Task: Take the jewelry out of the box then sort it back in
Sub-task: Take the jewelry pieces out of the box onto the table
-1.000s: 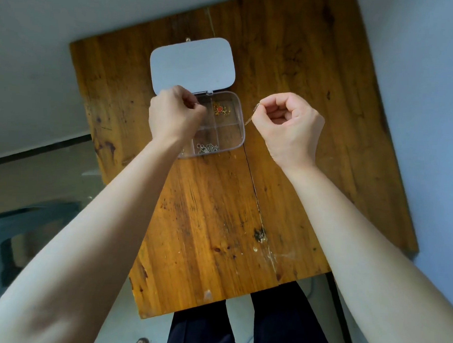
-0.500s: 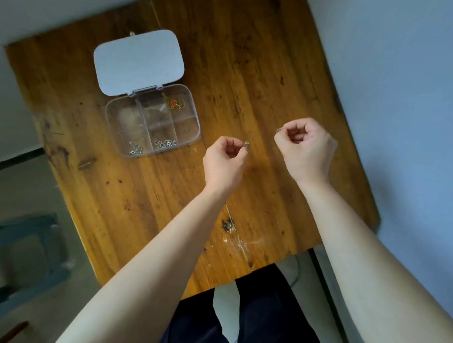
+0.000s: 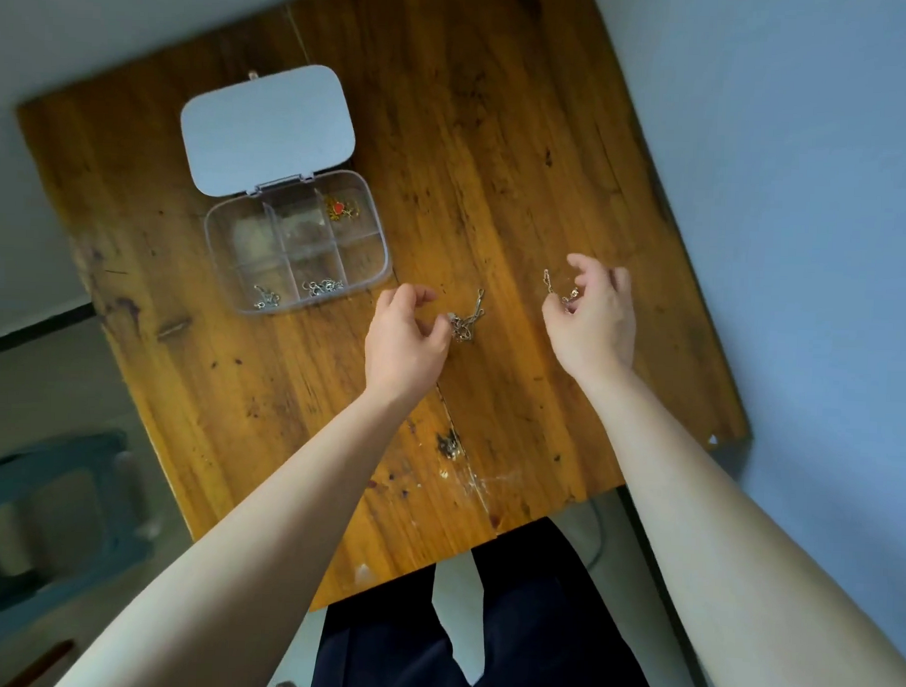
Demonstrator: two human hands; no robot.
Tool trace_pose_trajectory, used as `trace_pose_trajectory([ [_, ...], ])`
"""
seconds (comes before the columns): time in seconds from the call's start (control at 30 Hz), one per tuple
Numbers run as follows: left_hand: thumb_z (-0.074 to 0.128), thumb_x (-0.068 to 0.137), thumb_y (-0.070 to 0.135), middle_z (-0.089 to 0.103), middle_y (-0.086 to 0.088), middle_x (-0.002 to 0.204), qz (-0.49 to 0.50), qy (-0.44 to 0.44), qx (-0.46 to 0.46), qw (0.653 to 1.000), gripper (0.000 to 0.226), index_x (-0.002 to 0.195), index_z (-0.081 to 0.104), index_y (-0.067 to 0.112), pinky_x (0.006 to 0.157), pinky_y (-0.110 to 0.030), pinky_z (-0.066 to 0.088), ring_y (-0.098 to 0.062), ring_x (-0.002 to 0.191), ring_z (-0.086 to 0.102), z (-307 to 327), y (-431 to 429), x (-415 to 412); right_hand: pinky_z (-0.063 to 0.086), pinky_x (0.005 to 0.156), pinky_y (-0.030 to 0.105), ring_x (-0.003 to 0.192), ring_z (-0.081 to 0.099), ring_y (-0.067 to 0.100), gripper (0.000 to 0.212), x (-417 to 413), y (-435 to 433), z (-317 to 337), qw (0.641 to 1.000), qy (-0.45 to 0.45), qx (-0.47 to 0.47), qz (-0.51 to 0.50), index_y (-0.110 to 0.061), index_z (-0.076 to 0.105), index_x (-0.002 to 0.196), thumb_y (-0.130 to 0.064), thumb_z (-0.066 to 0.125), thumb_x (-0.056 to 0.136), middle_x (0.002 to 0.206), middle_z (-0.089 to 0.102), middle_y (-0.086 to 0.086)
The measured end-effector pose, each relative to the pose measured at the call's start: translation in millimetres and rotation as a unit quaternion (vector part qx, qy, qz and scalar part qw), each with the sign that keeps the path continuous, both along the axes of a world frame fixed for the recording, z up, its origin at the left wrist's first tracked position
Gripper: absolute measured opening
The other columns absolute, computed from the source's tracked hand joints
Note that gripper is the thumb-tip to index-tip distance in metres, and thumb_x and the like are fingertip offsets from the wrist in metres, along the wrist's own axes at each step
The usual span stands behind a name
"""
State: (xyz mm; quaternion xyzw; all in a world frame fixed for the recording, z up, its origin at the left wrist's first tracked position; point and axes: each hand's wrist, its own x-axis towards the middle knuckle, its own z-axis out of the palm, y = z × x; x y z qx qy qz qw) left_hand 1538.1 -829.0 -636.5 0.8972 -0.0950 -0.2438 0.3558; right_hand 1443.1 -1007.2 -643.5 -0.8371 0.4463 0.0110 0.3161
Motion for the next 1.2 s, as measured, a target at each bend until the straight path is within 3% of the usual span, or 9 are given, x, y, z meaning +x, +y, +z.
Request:
trace_pose_trajectory([
  [0.1, 0.061, 0.089, 0.023, 0.056, 0.005, 0.105, 0.017, -0.063, -0.020, 0.998, 0.023, 0.111, 0.059, 0.019, 0.072, -0.032, 0.051, -0.007, 0.074, 0.058, 13.6, 18.8, 15.7, 0.041, 0.062, 0.007, 0.085, 0.062, 0.009, 0.043, 24.7, 12.0, 10.6, 0.998, -0.037, 0.005, 0.052, -0.030, 0.052, 0.135, -0.033, 0.065, 0.094, 0.131, 0.050, 0.000],
  [0.23, 0.060, 0.091, 0.032, 0.059, 0.001, 0.111, 0.050, -0.130, 0.035, 0.990, 0.025, 0.112, 0.057, 0.020, 0.069, -0.026, 0.042, -0.003, 0.073, 0.057, 23.1, 61.0, 52.0, 0.043, 0.062, 0.010, 0.078, 0.059, 0.003, 0.035, 68.3, 36.1, 23.4, 0.987, -0.061, 0.027, 0.149, -0.028, 0.056, 0.132, -0.031, 0.060, 0.097, 0.127, 0.053, -0.004],
  [0.37, 0.067, 0.086, 0.045, 0.052, -0.015, 0.127, -0.131, -0.132, 0.190, 0.964, 0.057, 0.130, 0.049, 0.014, 0.094, -0.043, 0.045, -0.034, 0.116, 0.048, 21.8, 109.1, 97.6, 0.052, 0.069, 0.020, 0.085, 0.060, 0.006, 0.035, 111.8, 73.6, 30.1, 0.950, -0.059, 0.056, 0.302, -0.026, 0.058, 0.130, -0.026, 0.061, 0.096, 0.120, 0.058, -0.006],
  [0.47, 0.071, 0.083, 0.037, 0.051, -0.016, 0.128, -0.261, -0.113, 0.249, 0.926, 0.060, 0.132, 0.048, 0.013, 0.090, -0.050, 0.048, -0.037, 0.115, 0.047, 21.2, 128.4, 120.6, 0.053, 0.078, 0.030, 0.104, 0.062, 0.017, 0.044, 139.2, 102.8, 29.9, 0.902, -0.024, 0.032, 0.429, -0.022, 0.056, 0.135, -0.024, 0.064, 0.092, 0.131, 0.057, -0.001],
  [0.57, 0.065, 0.087, 0.030, 0.050, -0.014, 0.130, -0.336, -0.112, 0.275, 0.894, 0.055, 0.135, 0.045, 0.013, 0.081, -0.046, 0.054, -0.034, 0.114, 0.050, 19.7, 132.6, 131.6, 0.052, 0.094, 0.038, 0.122, 0.055, 0.022, 0.050, 157.4, 124.2, 27.8, 0.858, 0.007, -0.013, 0.513, -0.019, 0.053, 0.140, -0.018, 0.064, 0.092, 0.139, 0.054, 0.002],
  [0.73, 0.052, 0.092, 0.010, 0.048, -0.016, 0.121, -0.371, -0.147, 0.292, 0.870, 0.037, 0.129, 0.048, 0.006, 0.069, -0.037, 0.054, -0.031, 0.102, 0.052, 13.3, 131.2, 137.0, 0.053, 0.089, 0.040, 0.116, 0.055, 0.027, 0.047, 174.1, 143.5, 20.2, 0.819, 0.066, -0.095, 0.563, -0.013, 0.051, 0.138, -0.012, 0.063, 0.092, 0.133, 0.052, 0.010],
  [0.87, 0.053, 0.091, 0.002, 0.055, -0.017, 0.117, -0.383, -0.125, 0.259, 0.878, 0.037, 0.127, 0.048, 0.004, 0.080, -0.037, 0.051, -0.032, 0.104, 0.055, 6.7, 136.1, 136.4, 0.052, 0.085, 0.039, 0.116, 0.055, 0.028, 0.045, 178.9, 148.7, 18.4, 0.802, 0.058, -0.139, 0.577, -0.011, 0.052, 0.137, -0.007, 0.061, 0.093, 0.132, 0.053, 0.014],
  [1.0, 0.055, 0.091, 0.002, 0.056, -0.018, 0.118, -0.393, -0.118, 0.254, 0.876, 0.037, 0.127, 0.050, 0.005, 0.079, -0.035, 0.050, -0.032, 0.107, 0.053, 3.0, 135.1, 138.9, 0.051, 0.082, 0.036, 0.109, 0.058, 0.027, 0.034, 180.7, 144.4, 18.3, 0.787, 0.063, -0.148, 0.595, -0.011, 0.058, 0.126, -0.009, 0.063, 0.093, 0.122, 0.059, 0.012],
  [1.2, 0.055, 0.091, 0.002, 0.054, -0.021, 0.123, -0.410, -0.131, 0.239, 0.871, 0.037, 0.127, 0.049, 0.003, 0.086, -0.038, 0.051, -0.035, 0.114, 0.050, 0.6, 139.8, 139.7, 0.050, 0.079, 0.032, 0.097, 0.063, 0.025, 0.023, 187.1, 148.0, 18.4, 0.783, 0.092, -0.110, 0.605, -0.013, 0.062, 0.117, -0.011, 0.063, 0.094, 0.109, 0.064, 0.008],
])
